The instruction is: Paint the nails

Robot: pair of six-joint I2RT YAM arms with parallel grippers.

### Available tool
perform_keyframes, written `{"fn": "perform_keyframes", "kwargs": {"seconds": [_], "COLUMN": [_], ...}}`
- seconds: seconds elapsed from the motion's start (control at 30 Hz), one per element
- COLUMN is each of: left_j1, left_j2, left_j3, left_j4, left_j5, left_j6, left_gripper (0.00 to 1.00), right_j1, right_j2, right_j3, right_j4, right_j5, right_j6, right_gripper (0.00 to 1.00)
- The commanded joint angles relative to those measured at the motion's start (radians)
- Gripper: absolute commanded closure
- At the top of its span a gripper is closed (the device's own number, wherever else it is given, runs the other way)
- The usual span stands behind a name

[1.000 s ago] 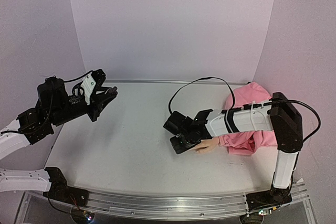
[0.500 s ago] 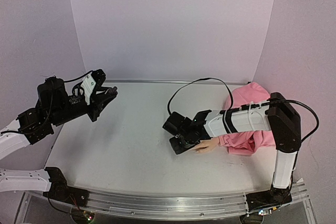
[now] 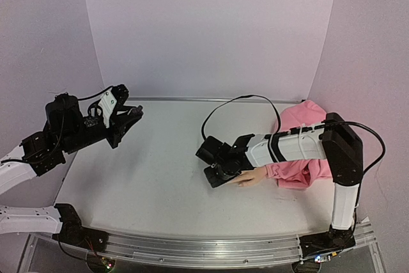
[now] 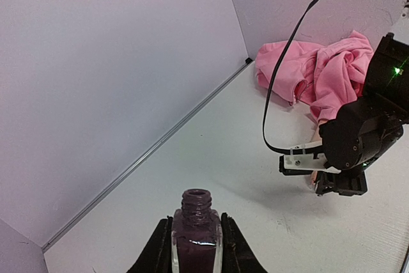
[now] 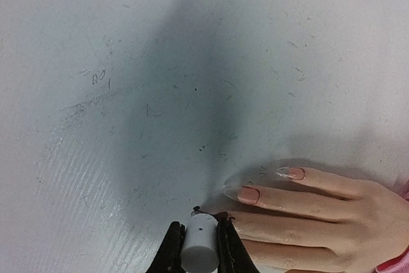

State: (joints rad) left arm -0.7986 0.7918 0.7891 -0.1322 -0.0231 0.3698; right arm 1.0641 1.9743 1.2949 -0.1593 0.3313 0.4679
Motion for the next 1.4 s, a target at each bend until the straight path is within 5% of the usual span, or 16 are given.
{"fn": "perform_keyframes", "kwargs": {"seconds": [0.0, 0.43, 1.37], "left_j1": [-0.002, -0.002, -0.002], "left_j2": [-0.021, -0.017, -0.014], "left_j3": [-0.001, 0.001, 0.001], "left_j4": [0.039, 0.04, 0.039], "left_j5": [-0.012, -0.008, -0.008], "left_j6": [0.012, 0.012, 0.012], "left_gripper": [1.0, 1.0, 1.0], "right_j1": [0.005, 0.005, 0.003], "right_j2": [0.006, -0.101, -0.067], "right_j3": [0.052, -0.008, -0.016], "right_j4": [-0.028, -0.042, -0.067], "right_j5": [0.026, 0.025, 0.047], "right_j6": [-0.009, 0.023, 0.029], "right_gripper": [1.0, 1.0, 1.0]}}
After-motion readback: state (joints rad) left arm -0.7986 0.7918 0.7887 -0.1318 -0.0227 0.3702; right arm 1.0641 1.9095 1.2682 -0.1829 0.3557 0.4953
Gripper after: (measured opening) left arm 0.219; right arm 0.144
